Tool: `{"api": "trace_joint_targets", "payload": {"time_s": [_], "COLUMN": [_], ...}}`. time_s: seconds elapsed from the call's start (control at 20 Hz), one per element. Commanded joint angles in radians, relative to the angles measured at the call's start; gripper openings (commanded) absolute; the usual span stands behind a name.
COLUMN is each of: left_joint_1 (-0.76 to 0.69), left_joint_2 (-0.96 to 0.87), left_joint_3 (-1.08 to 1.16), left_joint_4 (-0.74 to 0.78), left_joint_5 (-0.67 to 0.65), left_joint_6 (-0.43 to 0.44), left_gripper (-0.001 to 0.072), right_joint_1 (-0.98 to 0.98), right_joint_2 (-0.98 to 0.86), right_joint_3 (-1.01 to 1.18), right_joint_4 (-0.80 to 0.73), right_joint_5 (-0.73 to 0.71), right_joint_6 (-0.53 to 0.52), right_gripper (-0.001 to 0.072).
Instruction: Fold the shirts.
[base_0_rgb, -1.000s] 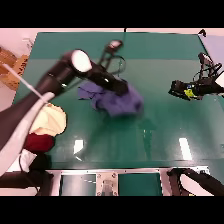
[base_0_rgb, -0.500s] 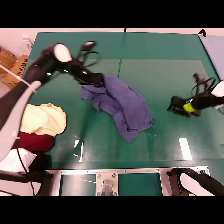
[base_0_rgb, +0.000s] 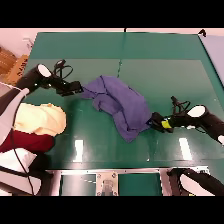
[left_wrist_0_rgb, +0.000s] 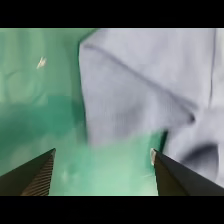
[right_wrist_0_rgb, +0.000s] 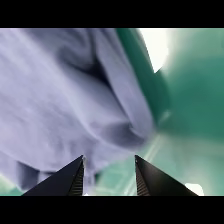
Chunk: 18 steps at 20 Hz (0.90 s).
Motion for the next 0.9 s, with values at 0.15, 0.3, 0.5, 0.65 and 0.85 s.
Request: {"api": "trace_joint_targets", "payload": {"time_s": [0.15, 0.3, 0.5, 0.65, 0.85], "left_joint_1": [-0.026, -0.031, -0.031, -0.031, -0.031], "left_joint_2": [-0.100, -0.100, -0.100, -0.100, -0.059], "left_joint_3": [-0.031, -0.031, -0.031, -0.025, 0.052], "left_joint_4": [-0.224, -0.241, -0.262, -0.306, -0.290], "left_joint_5": [0.259, 0.305, 0.281, 0.272, 0.250], "left_joint_6": [0.084, 0.090, 0.177, 0.253, 0.286], "left_gripper": [0.0661, 0.0354, 0.0016, 0.0021, 0.0020], "right_joint_1": [0.099, 0.098, 0.097, 0.097, 0.090], "right_joint_2": [-0.117, -0.132, -0.132, -0.130, -0.106], "right_joint_3": [-0.026, -0.026, -0.023, -0.008, 0.052], "right_joint_4": [0.119, 0.192, 0.198, 0.197, 0.193], "right_joint_5": [-0.174, -0.212, -0.231, -0.230, -0.182], "right_joint_6": [-0.032, -0.095, -0.129, -0.137, -0.177], "right_gripper": [0.0345, 0.0253, 0.0014, 0.0012, 0.0011]}}
